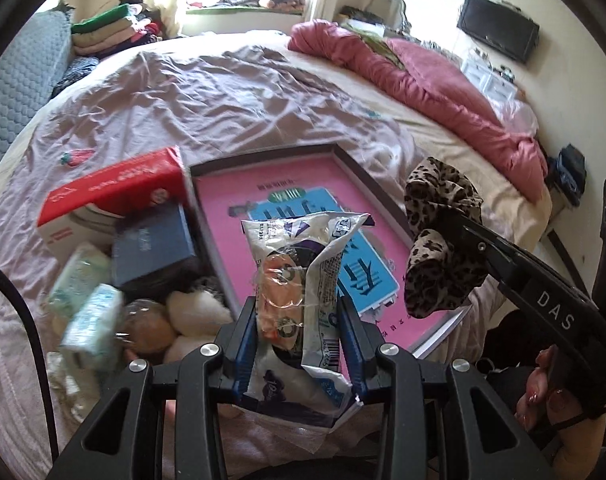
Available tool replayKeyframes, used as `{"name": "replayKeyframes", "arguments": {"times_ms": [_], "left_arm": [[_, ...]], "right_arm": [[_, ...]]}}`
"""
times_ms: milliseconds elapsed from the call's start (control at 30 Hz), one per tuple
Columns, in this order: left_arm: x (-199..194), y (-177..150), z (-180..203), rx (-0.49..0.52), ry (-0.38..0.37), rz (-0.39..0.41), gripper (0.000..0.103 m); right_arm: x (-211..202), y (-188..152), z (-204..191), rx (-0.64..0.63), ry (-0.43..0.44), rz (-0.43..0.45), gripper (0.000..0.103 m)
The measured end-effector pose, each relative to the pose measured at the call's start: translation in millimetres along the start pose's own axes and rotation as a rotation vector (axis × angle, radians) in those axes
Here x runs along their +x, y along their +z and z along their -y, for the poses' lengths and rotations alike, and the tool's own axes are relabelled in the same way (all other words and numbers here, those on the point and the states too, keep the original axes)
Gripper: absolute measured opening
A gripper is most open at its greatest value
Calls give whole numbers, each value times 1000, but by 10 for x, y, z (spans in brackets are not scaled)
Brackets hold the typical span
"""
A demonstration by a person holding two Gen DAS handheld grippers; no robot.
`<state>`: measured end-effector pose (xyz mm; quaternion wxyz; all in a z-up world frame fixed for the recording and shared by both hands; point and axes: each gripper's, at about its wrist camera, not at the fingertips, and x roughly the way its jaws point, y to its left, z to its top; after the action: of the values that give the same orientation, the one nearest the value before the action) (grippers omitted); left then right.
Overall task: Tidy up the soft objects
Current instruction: 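Carry both items onto the pink tray and open both tools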
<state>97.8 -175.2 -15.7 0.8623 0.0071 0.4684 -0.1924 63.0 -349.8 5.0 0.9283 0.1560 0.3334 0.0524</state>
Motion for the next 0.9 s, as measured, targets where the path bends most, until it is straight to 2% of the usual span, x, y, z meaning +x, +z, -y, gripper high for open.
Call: {"name": "replayKeyframes", "arguments": {"times_ms": [200, 500, 900], "left_arm": [[279, -80, 103, 17, -3, -64, 39], [533, -133, 151, 21, 2, -120, 39], [723, -208, 232, 39, 13, -150, 39]], "right_arm": [[177, -136, 162, 13, -43, -51, 11], [425, -296, 371, 39, -93, -128, 11], [573, -408, 494, 47, -127, -174, 12]]}}
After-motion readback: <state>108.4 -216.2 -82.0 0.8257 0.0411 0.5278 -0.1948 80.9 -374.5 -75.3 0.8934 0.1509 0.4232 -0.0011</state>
